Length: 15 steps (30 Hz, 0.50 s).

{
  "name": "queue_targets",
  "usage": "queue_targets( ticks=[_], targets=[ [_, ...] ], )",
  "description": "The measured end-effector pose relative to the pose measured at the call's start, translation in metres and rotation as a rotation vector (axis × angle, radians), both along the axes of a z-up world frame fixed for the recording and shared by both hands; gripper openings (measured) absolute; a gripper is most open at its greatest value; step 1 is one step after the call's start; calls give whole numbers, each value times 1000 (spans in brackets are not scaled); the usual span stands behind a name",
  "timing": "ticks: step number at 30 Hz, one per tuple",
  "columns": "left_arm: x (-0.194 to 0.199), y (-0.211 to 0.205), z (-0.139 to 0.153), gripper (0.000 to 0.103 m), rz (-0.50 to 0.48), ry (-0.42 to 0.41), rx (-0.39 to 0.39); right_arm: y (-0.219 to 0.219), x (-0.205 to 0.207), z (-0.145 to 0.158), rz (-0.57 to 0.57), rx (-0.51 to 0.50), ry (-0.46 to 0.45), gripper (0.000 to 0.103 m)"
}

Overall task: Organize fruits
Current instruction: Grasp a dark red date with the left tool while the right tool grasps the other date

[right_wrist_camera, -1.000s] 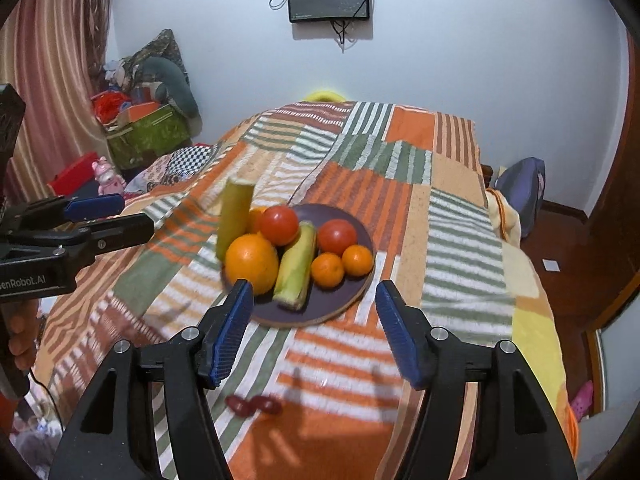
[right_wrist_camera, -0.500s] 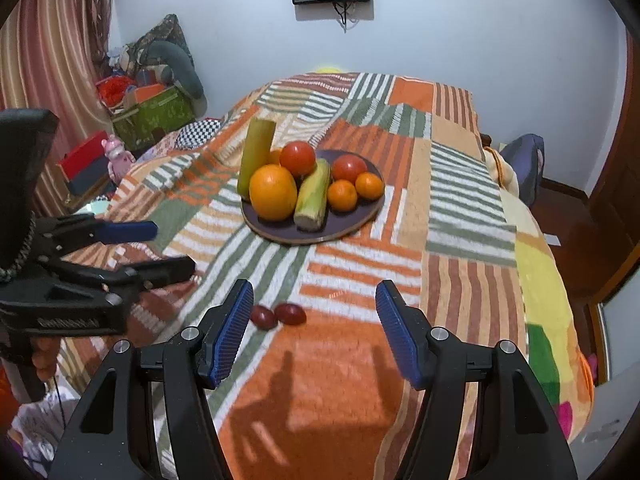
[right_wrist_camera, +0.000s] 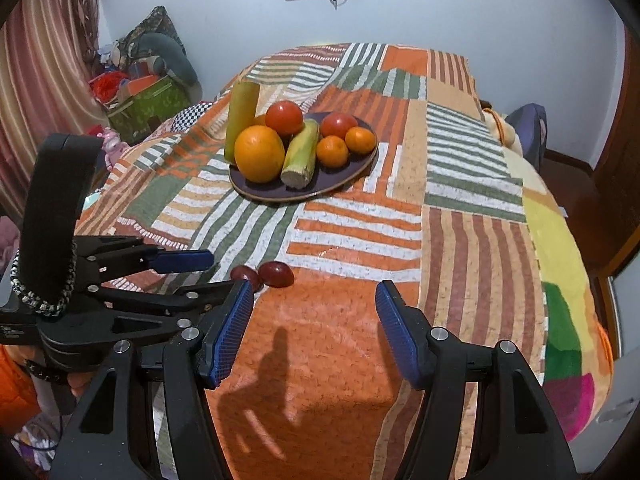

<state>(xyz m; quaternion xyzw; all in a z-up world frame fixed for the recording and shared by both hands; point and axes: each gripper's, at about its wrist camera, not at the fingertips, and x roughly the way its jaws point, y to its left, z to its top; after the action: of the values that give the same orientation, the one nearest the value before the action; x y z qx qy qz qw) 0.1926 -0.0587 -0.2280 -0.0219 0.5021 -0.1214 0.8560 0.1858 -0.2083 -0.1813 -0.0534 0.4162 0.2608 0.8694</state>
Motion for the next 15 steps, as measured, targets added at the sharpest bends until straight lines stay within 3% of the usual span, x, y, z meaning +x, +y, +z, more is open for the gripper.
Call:
queue_targets(
  ticks=[7, 15],
  targets=[
    [5, -2, -6, 28, -13, 6, -32, 5, 4, -8, 26, 6, 33, 48],
    [-1, 6, -1, 27, -15, -21, -33, 19, 9, -15, 53, -1, 54, 44]
  ],
)
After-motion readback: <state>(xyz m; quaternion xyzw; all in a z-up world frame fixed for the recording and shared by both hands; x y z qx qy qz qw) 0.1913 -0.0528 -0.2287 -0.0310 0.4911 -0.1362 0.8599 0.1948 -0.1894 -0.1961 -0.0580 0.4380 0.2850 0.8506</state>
